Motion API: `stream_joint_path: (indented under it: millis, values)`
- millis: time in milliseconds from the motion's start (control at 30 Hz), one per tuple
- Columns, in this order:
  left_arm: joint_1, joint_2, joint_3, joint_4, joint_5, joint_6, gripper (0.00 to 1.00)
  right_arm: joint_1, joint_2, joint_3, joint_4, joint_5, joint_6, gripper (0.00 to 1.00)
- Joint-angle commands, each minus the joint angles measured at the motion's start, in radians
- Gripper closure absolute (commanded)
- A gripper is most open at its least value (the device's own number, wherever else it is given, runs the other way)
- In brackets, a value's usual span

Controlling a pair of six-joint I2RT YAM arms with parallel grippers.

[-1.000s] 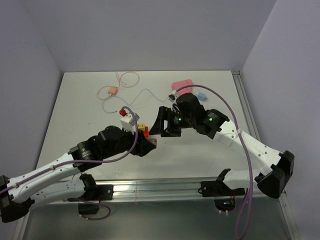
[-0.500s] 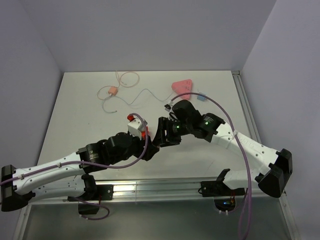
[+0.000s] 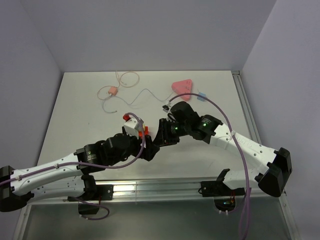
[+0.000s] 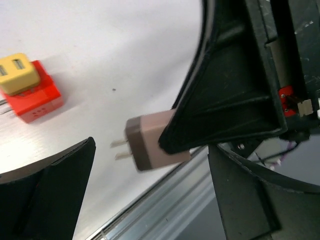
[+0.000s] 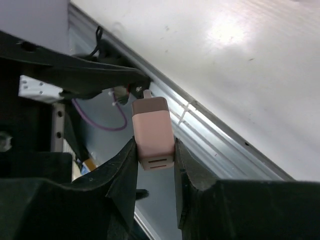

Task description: Insert the plug

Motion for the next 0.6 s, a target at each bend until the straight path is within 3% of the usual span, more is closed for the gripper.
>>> stream_joint_path:
  millis: [0, 100, 200, 367, 567]
  values:
    - [-0.005, -0.044, 0.017, -0.047, -0.168, -0.116, 0.00, -0.015, -0.023, -0.008, 0.013, 0.124, -0.005, 1.00]
    - [-0.003, -0.054, 0.028, -0.181, -0.288, -0.227, 0.00, -0.078, -0.051, -0.038, 0.010, 0.205, -0.016, 1.00]
    - [-0.003, -0.048, 0.036, -0.258, -0.319, -0.305, 0.00, -0.150, -0.063, -0.074, -0.001, 0.253, -0.043, 1.00]
    - [0.003, 0.009, 0.008, -0.260, -0.355, -0.381, 0.02, -0.194, -0.081, -0.101, -0.068, 0.421, -0.085, 1.00]
    - [0.102, 0.191, 0.031, -0.245, -0.377, -0.393, 0.02, -0.223, -0.173, -0.184, -0.044, 0.396, -0.102, 1.00]
